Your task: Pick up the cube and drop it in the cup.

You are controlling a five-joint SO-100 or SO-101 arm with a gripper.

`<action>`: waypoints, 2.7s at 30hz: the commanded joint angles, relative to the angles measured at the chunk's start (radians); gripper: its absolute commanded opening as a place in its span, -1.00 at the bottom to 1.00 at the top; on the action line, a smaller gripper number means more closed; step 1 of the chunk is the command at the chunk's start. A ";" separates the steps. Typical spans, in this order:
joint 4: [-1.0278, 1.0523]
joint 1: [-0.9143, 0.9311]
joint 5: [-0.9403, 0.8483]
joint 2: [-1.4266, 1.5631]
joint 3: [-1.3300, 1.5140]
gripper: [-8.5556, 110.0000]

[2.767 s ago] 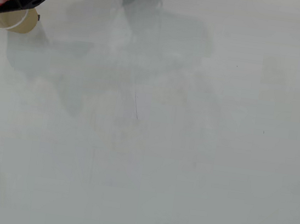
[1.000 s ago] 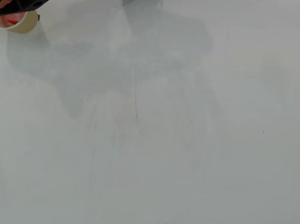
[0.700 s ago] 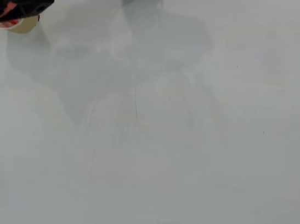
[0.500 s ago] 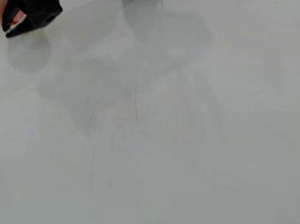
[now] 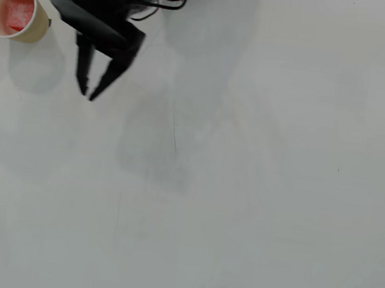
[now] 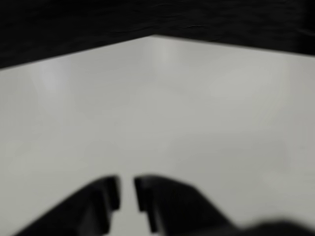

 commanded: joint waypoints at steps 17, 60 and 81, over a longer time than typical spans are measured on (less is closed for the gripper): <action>0.410 -0.244 0.012 0.399 0.253 -0.86; 0.742 -0.351 0.135 0.414 0.420 -0.85; 0.730 -0.356 0.135 0.414 0.422 -0.85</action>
